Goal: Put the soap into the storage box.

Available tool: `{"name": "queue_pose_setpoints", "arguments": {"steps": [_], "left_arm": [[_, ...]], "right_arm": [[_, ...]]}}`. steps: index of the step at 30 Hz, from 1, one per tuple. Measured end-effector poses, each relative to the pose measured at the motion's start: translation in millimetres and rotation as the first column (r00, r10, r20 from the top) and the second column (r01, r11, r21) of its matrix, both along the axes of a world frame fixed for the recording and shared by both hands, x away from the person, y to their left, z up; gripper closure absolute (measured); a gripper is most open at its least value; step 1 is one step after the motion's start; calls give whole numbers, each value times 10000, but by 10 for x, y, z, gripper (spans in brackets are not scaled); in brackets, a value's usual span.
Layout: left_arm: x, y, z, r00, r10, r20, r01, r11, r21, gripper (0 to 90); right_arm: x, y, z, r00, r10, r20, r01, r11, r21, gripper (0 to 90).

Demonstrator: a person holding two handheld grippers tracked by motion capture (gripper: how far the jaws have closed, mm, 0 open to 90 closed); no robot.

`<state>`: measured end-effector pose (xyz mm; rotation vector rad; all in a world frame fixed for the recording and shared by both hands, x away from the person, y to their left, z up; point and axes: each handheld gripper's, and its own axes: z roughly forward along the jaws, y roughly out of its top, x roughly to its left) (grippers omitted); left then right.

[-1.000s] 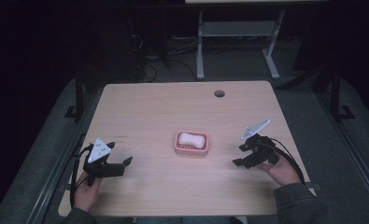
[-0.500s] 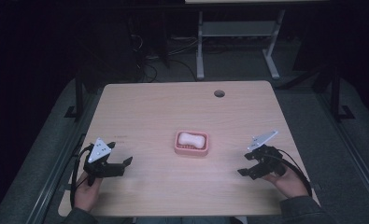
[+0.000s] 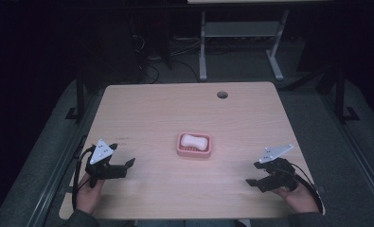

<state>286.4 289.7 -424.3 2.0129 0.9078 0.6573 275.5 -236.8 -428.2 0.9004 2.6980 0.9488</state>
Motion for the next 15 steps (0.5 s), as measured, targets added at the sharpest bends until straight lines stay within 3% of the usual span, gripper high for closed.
{"name": "queue_pose_setpoints", "arguments": {"steps": [7,12,15], "left_arm": [[8,-22,4,10000,-73,14,73,10000,-3,143],[31,-47,1,9999,-146,10,146,9999,61,143],[22,-56,-3,9999,-172,11,172,9998,127,143]], "right_arm": [[-122,-134,-41,9994,-331,123,328,9992,215,273],[-224,-221,-89,9976,-689,-71,692,9964,480,267],[-289,-212,-83,9966,-823,99,816,9950,578,241]]}}
